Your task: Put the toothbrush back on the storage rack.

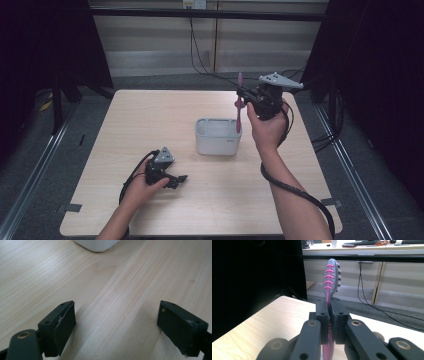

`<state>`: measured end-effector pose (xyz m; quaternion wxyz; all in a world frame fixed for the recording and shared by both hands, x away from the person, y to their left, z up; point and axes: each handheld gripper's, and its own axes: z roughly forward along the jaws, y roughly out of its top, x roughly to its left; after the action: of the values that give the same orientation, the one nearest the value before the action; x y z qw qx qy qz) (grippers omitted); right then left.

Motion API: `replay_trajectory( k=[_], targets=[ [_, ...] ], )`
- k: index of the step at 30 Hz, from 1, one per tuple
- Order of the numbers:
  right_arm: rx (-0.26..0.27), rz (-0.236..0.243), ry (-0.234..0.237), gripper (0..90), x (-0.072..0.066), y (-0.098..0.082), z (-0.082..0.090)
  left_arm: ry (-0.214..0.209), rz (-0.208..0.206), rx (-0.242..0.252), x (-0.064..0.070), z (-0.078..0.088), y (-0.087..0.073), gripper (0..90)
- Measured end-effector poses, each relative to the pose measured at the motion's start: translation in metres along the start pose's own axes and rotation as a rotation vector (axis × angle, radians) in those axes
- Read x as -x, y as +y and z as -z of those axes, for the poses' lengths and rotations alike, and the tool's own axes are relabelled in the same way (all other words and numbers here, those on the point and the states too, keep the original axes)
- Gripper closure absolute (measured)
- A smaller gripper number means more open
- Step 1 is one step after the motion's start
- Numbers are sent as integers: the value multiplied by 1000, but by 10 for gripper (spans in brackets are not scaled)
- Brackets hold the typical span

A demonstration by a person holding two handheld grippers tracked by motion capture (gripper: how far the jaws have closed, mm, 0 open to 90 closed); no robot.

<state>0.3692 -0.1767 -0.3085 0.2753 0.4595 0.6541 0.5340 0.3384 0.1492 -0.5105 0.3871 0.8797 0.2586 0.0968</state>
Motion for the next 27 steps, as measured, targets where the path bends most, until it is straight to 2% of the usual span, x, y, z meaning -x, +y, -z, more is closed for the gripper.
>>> replay_trajectory(
  k=[12, 27],
  targets=[
    [-2, -12, 8, 860, 3, -12, -15, -3, 0, -1, 0, 0, 0, 147],
    [-1, -14, 12, 858, 7, -26, -18, -3, 0, 2, 0, 0, 0, 147]
  ],
)
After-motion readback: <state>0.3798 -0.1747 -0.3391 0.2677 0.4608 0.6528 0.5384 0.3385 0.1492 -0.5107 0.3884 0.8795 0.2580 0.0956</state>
